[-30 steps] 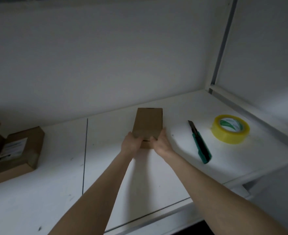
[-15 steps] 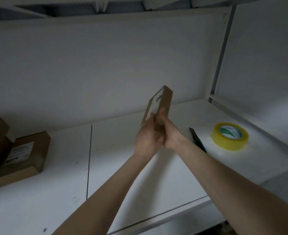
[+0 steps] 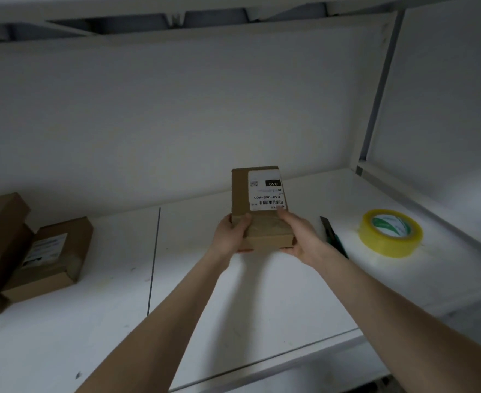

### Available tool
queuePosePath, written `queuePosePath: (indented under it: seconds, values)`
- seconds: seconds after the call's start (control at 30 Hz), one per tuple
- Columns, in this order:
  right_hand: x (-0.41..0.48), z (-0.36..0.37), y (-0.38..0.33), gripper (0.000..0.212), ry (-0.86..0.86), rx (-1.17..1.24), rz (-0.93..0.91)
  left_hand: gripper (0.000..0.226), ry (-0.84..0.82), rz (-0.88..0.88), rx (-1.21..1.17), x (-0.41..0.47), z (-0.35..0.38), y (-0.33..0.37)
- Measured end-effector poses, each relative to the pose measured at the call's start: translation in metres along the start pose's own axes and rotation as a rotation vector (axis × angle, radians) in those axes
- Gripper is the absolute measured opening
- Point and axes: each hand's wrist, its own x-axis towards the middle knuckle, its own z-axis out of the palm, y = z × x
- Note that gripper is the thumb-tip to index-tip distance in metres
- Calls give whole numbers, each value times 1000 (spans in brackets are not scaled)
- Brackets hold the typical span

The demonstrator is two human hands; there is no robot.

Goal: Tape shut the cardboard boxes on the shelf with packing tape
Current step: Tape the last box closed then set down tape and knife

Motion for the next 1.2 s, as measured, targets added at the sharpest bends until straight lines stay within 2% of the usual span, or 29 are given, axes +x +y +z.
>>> queuePosePath:
  seconds: [0.07, 0.17, 0.23, 0.3, 0.33, 0.4, 0.5, 0.57, 0.63, 0.73, 1.0, 1.2]
  values:
    - [0, -1, 3, 31, 63, -260, -111, 37, 29, 6, 63, -1, 4, -7]
    - [3, -5, 12, 23, 92, -500, -220, 38, 87, -13, 192, -5, 7, -21]
    - [6, -8, 23, 31, 113, -734, -261, 46, 119, 5, 498, -6, 5, -33]
    - [9, -10, 35, 42, 142, -1034, -227, 50, 113, -17, 824, -6, 2, -46]
    - [10, -11, 38, 48, 155, -1172, -192, 50, 99, -42, 918, -7, 2, -49]
    - [10, -13, 35, 58, 196, -1330, -153, 51, 79, -113, 948, -8, 1, -51]
    - [13, -10, 13, 71, 276, -1343, -276, 49, 154, -86, 876, -4, -8, -45]
    - [18, 1, 6, 75, 201, -1400, -368, 47, 257, -24, 798, 0, -16, -38]
    - [25, 15, 13, 76, 78, -1532, -393, 49, 272, -12, 788, 5, -23, -34]
    - [33, 24, 30, 77, -23, -1661, -364, 51, 237, -32, 778, 9, -29, -35]
    - [38, 25, 41, 76, -41, -1731, -298, 52, 209, -80, 726, 13, -30, -48]
    - [40, 28, 35, 76, -35, -1693, -253, 52, 181, -40, 732, 12, -24, -42]
